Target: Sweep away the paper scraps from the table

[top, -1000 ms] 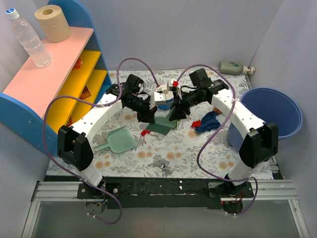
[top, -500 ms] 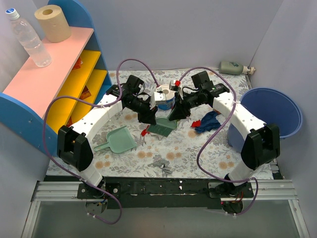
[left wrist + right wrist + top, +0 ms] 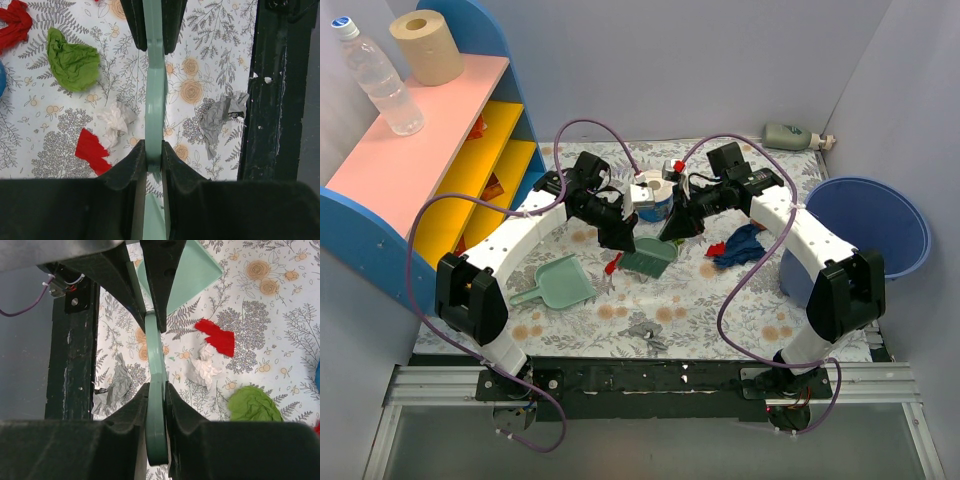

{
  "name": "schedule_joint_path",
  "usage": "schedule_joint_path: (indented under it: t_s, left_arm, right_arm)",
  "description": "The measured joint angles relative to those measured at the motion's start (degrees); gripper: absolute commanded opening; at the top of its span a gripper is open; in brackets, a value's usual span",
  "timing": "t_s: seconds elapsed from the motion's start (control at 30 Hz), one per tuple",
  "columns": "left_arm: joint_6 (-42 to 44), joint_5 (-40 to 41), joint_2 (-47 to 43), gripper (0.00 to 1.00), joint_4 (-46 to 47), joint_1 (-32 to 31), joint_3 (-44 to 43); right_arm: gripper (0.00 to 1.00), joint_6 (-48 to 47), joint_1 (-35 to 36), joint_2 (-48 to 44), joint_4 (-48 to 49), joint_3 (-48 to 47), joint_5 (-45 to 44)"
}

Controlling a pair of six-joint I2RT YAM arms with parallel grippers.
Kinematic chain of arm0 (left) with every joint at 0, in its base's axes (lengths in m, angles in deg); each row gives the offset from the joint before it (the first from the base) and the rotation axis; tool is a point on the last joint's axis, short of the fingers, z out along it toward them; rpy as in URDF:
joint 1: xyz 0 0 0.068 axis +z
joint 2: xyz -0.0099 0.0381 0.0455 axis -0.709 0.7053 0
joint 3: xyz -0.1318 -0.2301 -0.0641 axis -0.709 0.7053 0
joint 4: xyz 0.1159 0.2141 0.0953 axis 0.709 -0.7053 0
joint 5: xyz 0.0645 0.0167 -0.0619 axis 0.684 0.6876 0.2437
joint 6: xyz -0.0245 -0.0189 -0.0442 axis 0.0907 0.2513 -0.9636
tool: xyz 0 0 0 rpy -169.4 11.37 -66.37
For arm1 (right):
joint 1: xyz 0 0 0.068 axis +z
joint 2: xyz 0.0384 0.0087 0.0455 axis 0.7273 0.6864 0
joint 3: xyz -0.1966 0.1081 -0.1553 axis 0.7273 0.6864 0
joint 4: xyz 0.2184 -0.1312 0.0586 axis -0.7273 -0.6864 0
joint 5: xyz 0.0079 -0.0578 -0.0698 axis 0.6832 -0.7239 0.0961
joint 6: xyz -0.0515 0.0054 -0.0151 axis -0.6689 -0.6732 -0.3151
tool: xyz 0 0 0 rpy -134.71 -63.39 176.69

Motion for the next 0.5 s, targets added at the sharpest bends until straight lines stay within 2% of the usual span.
schedule_joint_path:
  t_s: [0.07, 0.1, 0.2, 0.23, 0.33, 0.5]
  left_arm:
    - [-0.26, 0.31, 0.00, 0.39, 0.20, 0.00, 0.09]
    - [-0.70, 1.07, 0.00, 0.50, 0.55, 0.00, 0.11]
    - [-2.25, 5.38, -0.02, 0.58, 1.09, 0.00, 0.31]
    - [-3.02, 7.54, -0.02, 0.63, 1.11, -0.02, 0.35]
    - [-4.90, 14.71, -1.55, 0.69, 1.75, 0.17, 2.71]
    - [-5.29, 28.50, -10.51, 0.72, -0.17, 0.70, 12.59]
  right_arm:
    - [0.01, -0.04, -0.22, 0.00, 0.02, 0.02, -0.09]
    - [0.01, 0.66, -0.35, 0.00, 0.00, 0.09, 0.00]
    - [0.01, 1.53, -1.46, -0.74, 0.04, 0.94, -1.20]
    - [0.01, 2.25, -2.01, -1.20, 0.02, 1.44, -2.32]
    - [0.01, 3.93, -3.72, -3.72, 0.70, 4.00, -6.67]
    - [0.01, 8.22, -7.04, -9.64, 2.23, 10.01, -13.44]
